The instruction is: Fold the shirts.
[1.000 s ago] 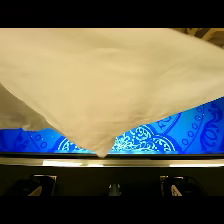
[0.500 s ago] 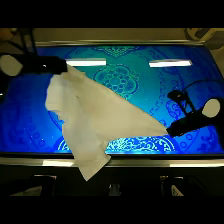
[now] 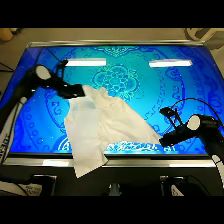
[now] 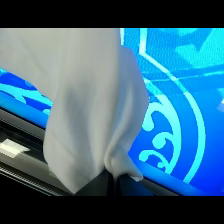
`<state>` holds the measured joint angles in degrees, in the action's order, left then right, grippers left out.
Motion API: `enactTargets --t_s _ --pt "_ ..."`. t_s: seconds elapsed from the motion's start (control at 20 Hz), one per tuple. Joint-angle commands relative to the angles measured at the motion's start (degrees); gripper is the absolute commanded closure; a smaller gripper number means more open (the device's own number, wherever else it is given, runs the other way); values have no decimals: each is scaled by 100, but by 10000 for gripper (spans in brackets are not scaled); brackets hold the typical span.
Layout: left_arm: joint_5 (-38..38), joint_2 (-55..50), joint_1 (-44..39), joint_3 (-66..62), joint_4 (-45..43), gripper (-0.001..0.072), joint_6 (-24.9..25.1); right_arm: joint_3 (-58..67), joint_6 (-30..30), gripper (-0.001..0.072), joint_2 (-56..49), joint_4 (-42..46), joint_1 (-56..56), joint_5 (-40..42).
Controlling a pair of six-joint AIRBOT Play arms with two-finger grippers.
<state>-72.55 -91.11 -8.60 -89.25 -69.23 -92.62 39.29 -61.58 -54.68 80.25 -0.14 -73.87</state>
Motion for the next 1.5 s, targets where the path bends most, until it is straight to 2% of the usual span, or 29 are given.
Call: enactTargets --t_s 0.0,0.15,0.25,0.4,0.5,0.65,0.9,0.95,1.0,1.05,1.1,1.15,1.3,1.45 --pt "-1563 723 984 208 -863 212 24 -55 103 688 -2 -15 2 116" --pt "-1547 1832 1687 2116 -402 202 326 -57 107 687 -2 -15 2 219" --pt "-918 2505 1834 3919 105 186 531 -57 138 687 -2 -20 2 245" --pt "262 2997 1729 5613 1128 187 745 -57 138 687 -2 -79 2 223" --pt "813 2986 1499 6048 1631 187 782 -57 140 687 -2 -81 2 201" --pt "1412 2931 918 6122 1700 187 699 -57 140 687 -2 -133 2 195" --pt "1561 2623 529 6122 1679 188 605 -57 140 687 -2 -175 2 299" --pt "1563 2610 529 6122 1683 211 603 -57 140 687 -2 -175 2 297" --pt "1561 2612 529 6111 1707 322 603 -57 140 687 -2 -175 2 297" --pt "1565 2614 531 6098 1860 519 612 -55 140 687 -2 -175 2 299" --pt "1565 2625 531 6039 2057 651 756 -52 140 687 0 -175 0 315" --pt "1537 2682 531 5855 2310 680 1106 -31 138 686 17 -157 0 435" --pt "1464 3351 531 4339 2874 682 1947 946 101 688 219 -2 0 483" --pt "2048 4153 599 1370 2793 682 2227 3104 -444 688 527 1038 0 890"
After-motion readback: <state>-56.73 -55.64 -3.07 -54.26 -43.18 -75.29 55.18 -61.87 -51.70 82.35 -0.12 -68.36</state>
